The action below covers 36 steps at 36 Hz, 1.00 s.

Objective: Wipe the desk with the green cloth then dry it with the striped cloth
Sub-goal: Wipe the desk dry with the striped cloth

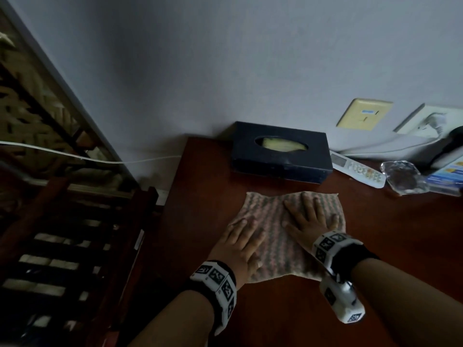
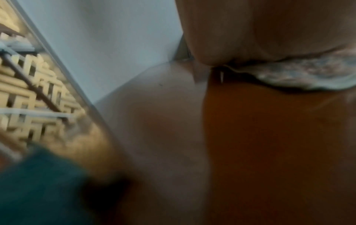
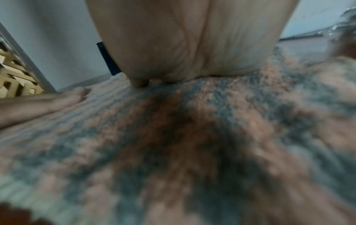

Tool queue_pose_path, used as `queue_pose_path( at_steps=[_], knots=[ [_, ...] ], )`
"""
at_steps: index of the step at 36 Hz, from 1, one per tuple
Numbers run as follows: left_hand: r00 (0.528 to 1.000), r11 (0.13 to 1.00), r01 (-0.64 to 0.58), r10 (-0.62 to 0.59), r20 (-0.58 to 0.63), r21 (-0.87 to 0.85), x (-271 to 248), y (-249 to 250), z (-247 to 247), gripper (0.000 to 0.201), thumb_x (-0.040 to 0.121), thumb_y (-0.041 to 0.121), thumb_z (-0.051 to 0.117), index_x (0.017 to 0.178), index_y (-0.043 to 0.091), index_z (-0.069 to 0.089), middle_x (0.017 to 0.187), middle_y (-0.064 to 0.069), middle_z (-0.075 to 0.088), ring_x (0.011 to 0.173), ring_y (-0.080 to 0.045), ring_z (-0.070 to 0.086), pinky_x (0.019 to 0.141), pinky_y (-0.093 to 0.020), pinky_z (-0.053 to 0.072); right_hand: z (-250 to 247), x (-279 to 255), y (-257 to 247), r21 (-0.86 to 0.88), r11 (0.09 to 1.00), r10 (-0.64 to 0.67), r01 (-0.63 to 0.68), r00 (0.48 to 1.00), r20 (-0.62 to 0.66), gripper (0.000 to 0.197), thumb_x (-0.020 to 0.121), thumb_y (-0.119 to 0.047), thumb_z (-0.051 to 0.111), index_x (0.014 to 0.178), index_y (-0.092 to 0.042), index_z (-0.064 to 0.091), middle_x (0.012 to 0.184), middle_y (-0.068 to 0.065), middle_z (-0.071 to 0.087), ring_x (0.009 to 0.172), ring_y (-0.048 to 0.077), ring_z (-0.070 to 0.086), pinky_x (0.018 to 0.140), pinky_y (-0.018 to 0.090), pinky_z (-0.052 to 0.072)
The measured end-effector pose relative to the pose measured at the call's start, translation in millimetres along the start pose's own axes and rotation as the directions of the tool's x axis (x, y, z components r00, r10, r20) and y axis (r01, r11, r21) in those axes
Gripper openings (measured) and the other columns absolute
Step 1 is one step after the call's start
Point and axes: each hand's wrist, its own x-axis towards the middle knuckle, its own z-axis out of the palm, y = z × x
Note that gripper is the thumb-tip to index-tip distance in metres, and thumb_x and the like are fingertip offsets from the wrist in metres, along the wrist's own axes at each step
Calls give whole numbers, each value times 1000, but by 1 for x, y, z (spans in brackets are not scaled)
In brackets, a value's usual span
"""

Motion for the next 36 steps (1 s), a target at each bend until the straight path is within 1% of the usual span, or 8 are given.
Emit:
queue_pose_path(
  at_steps=[7,11,14,17,22,30,33,36],
  knots=[
    [1000,997,14,-13,14,-71,-30,-9,-9,62,99,38,29,151,25,-3,157,1,-17,144,-19,-18,116,-46,-7,-7,-7,-31,-6,1000,-9,8,999,-47,67,91,-62,32,145,-48,-4,155,-2,-25,142,26,-21,111,58,-8],
    [1000,995,14,-14,1,-98,-50,-22,-19,55,98,33,36,149,23,19,159,0,3,146,-19,-2,116,-52,-3,15,-19,-76,-206,935,-287,289,957,38,79,77,-79,3,146,-43,-10,151,-2,-32,140,23,-26,109,64,-9],
    [996,993,90,-87,36,-81,-59,-36,-23,52,98,31,35,147,16,25,157,-1,12,145,-19,8,118,-48,1,26,-19,-112,-183,933,-298,311,950,96,78,76,-76,15,140,-49,-19,135,-7,-46,131,19,-36,104,68,-15],
    [980,978,197,-193,58,-74,-65,-49,-22,56,99,32,32,149,12,17,156,-3,14,144,-20,13,118,-46,3,26,-6,-144,-248,906,-325,343,939,109,93,55,-79,-3,142,-49,-15,144,-6,-39,135,22,-35,103,69,-15],
    [960,947,279,-275,47,-157,-66,-69,-19,61,98,33,35,151,20,6,157,0,10,143,-20,16,116,-53,3,15,18,-155,-246,913,-318,326,945,72,67,88,-71,22,144,-50,-6,156,-5,-22,142,24,-24,103,69,-16],
    [960,955,276,-268,85,-112,-69,-83,-20,56,99,38,32,150,22,15,158,4,11,146,-20,-1,114,-57,3,-6,35,-120,-39,991,-129,128,991,-37,65,84,-76,22,137,-60,-11,153,-12,-27,142,23,-23,102,68,-16],
    [960,952,273,-280,-31,-136,-66,-78,-24,52,98,35,33,147,21,24,156,1,15,146,-20,0,116,-55,3,-1,22,-119,-33,997,-71,71,997,-8,68,85,-74,22,140,-54,-13,152,-8,-31,140,25,-28,103,69,-15],
    [941,932,184,-259,-218,-313,-53,-69,-30,52,98,22,36,148,19,20,157,0,14,145,-16,6,119,-41,4,11,3,-135,-84,992,-92,91,996,-4,69,89,-68,26,143,-49,-13,152,-5,-31,139,26,-30,102,71,-13]
  ],
)
